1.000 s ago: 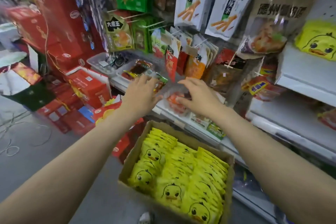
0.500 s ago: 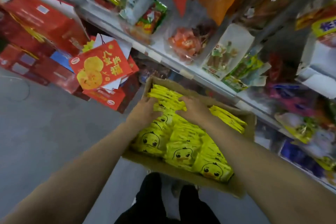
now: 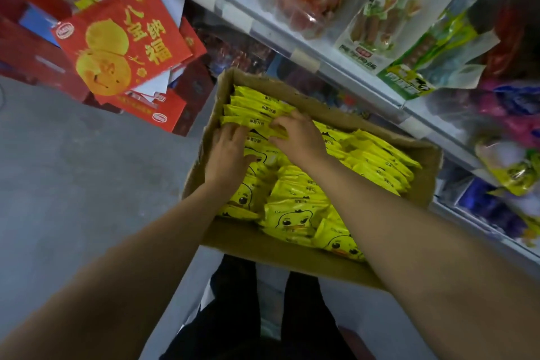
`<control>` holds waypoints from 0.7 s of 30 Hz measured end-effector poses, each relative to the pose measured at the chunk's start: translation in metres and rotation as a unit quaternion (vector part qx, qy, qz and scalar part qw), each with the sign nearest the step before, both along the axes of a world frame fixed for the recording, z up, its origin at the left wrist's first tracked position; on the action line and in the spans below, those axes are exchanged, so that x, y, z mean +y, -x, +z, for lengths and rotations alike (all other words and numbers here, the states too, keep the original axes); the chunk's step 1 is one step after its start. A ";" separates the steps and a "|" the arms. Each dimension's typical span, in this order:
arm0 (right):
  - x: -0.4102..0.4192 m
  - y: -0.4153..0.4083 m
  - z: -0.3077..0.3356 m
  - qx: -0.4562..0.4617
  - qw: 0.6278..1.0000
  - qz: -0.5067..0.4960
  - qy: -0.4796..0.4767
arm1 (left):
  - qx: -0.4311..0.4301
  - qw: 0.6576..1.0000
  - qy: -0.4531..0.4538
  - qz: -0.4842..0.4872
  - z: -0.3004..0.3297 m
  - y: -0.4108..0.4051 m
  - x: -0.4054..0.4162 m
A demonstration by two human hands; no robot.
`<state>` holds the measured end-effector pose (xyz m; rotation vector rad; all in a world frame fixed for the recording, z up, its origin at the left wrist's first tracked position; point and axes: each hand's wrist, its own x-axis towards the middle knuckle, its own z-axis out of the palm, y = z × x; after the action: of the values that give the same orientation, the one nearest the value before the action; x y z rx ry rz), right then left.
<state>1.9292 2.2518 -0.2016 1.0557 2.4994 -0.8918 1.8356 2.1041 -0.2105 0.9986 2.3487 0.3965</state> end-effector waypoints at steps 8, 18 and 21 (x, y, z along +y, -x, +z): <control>-0.009 0.008 -0.009 -0.024 0.998 0.016 -0.052 | 0.004 0.996 0.080 -0.041 -0.010 -0.002 -0.015; -0.003 -0.002 0.027 0.048 0.994 -0.032 0.093 | -0.144 0.985 0.078 0.049 0.021 -0.004 -0.029; 0.005 -0.012 0.051 0.057 0.995 -0.034 0.075 | -0.192 0.977 0.079 0.054 0.038 -0.003 -0.032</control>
<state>1.9410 2.2564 -0.1508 1.0755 2.4533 -1.1700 1.8389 2.0726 -0.1727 0.6543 2.0499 0.3980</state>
